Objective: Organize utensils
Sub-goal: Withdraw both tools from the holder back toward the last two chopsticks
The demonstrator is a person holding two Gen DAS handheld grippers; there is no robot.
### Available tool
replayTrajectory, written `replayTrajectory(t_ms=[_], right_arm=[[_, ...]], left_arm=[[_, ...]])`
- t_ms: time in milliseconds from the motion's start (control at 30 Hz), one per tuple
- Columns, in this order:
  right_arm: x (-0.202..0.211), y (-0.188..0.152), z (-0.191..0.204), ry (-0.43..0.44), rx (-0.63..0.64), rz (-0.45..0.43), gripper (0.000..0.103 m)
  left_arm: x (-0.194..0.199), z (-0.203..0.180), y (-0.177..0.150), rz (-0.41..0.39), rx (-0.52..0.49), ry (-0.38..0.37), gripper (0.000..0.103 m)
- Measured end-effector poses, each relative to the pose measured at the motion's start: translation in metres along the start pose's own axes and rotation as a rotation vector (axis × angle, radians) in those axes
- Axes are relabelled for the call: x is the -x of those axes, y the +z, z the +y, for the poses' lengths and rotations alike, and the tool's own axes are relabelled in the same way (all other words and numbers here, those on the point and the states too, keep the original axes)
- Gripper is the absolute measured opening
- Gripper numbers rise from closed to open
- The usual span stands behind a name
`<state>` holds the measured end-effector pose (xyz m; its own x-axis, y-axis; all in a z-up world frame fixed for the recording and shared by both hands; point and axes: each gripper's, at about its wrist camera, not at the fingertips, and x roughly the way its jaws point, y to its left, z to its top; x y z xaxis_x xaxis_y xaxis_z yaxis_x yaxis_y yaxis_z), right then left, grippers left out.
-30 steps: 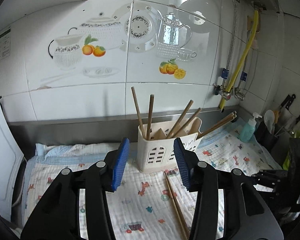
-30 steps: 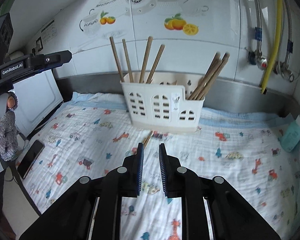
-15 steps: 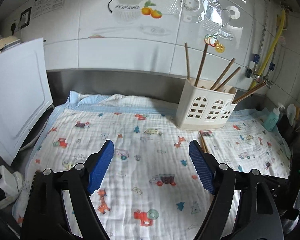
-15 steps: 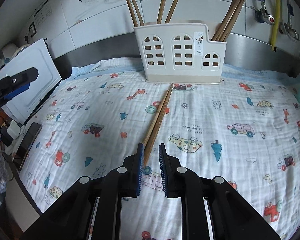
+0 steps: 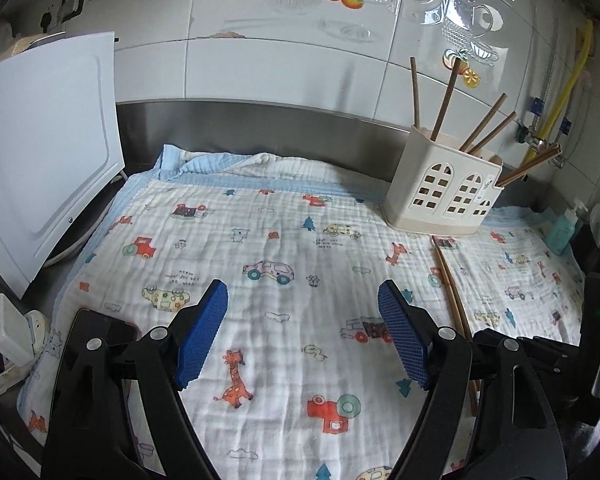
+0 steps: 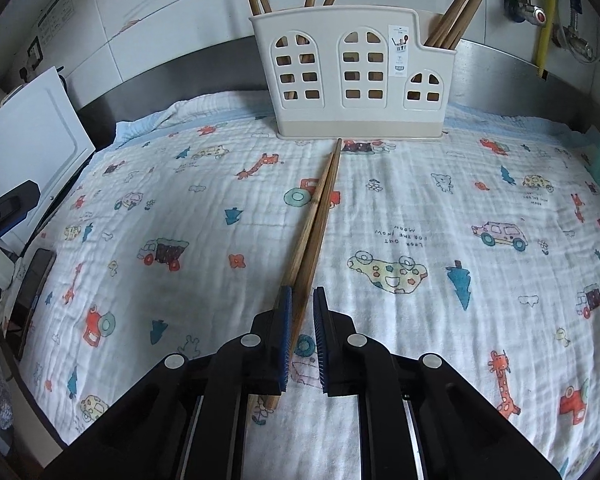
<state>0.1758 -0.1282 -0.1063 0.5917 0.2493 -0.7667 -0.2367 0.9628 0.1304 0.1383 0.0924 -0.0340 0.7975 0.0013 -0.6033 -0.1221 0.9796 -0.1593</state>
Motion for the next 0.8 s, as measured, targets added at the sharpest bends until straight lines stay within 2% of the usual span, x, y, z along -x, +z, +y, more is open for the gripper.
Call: replayTrajectory(t_ms=[433, 800], right_arm=[[-0.016, 0.001, 0.004, -0.03, -0.029, 0.035, 0.01], [-0.019, 0.0, 0.009, -0.077, -0.01, 0.019, 0.01]], left_arm=[[-0.013, 0.009, -0.008, 0.033, 0.024, -0.016, 0.077], [-0.013, 0.008, -0.01, 0.037, 0.033, -0.027, 0.077]])
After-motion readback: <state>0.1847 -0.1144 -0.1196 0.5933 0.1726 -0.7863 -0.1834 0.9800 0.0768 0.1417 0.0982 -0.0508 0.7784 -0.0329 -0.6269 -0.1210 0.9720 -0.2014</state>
